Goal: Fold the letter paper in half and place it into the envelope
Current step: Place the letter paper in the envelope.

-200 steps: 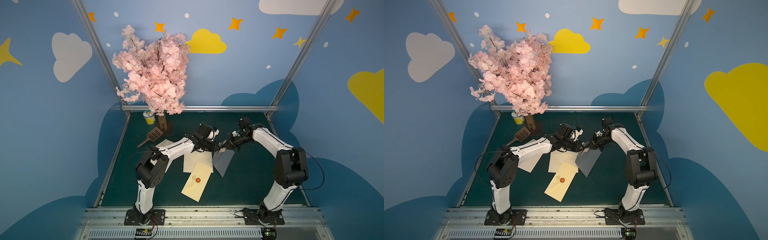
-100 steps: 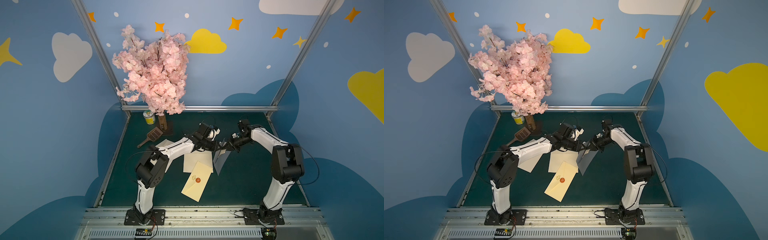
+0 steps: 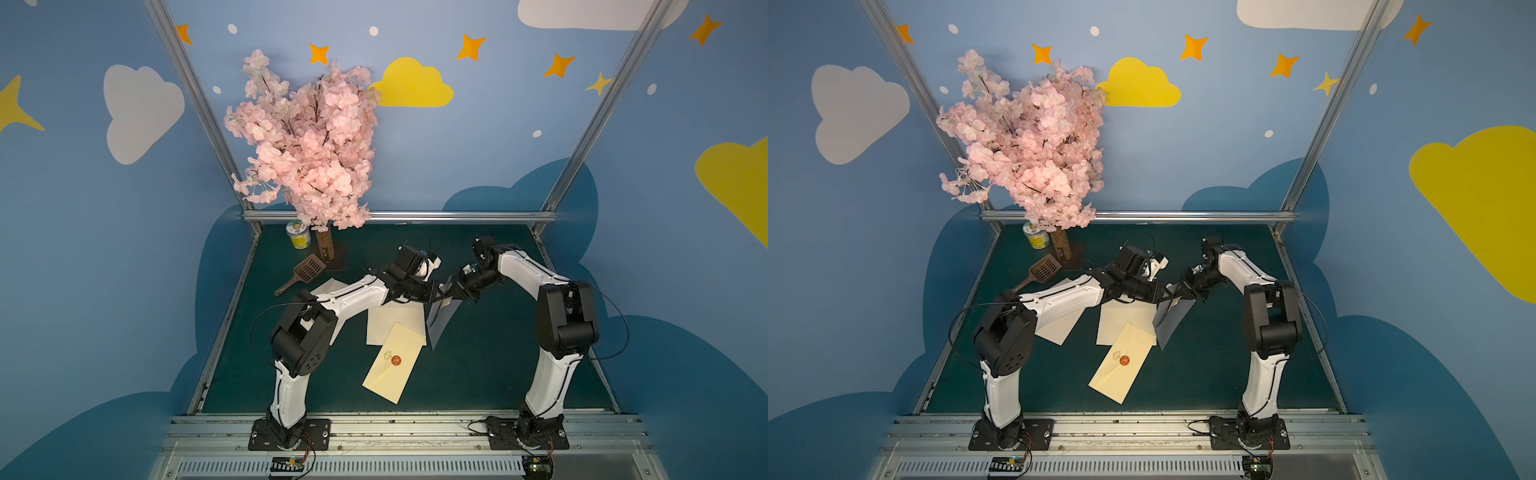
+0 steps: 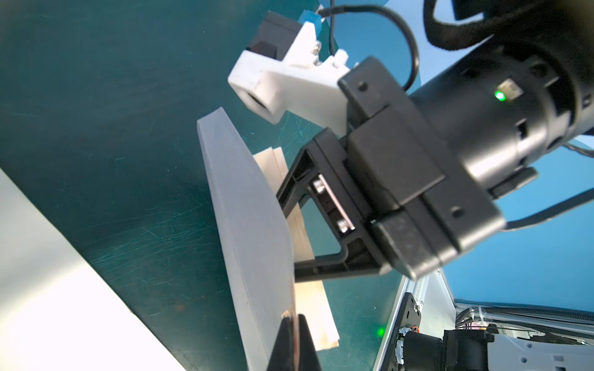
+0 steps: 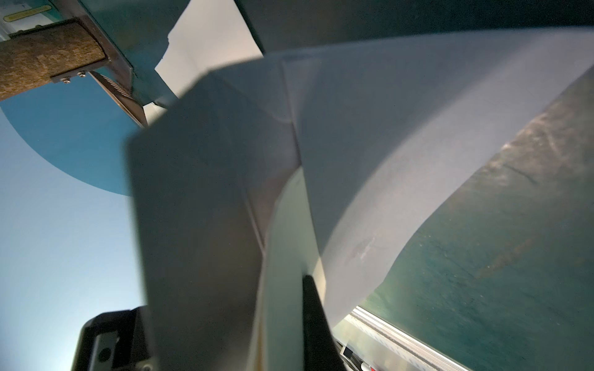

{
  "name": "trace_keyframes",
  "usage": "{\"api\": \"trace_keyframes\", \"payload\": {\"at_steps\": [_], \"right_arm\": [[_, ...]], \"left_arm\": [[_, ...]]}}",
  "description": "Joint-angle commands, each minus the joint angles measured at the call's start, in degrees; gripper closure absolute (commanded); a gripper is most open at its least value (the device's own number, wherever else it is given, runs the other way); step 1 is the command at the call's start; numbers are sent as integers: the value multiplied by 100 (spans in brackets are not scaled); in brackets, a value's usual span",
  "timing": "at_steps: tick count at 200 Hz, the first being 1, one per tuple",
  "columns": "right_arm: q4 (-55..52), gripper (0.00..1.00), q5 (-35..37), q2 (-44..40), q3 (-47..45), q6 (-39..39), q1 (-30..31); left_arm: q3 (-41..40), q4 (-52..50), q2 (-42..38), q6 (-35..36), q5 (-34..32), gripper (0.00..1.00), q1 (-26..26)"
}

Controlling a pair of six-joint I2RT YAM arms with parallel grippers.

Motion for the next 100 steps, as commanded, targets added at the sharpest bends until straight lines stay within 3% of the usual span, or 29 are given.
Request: {"api": "trace_keyframes", "payload": {"at_steps": [1,100], "right_arm": [[-128,100,178,171,143,-118,32],[-560,100,-304,182,114,361,281]], "left_arm": [[2,142,-247,27,319,97,-58],[-10,177,-179,108,158,97,-51]]}}
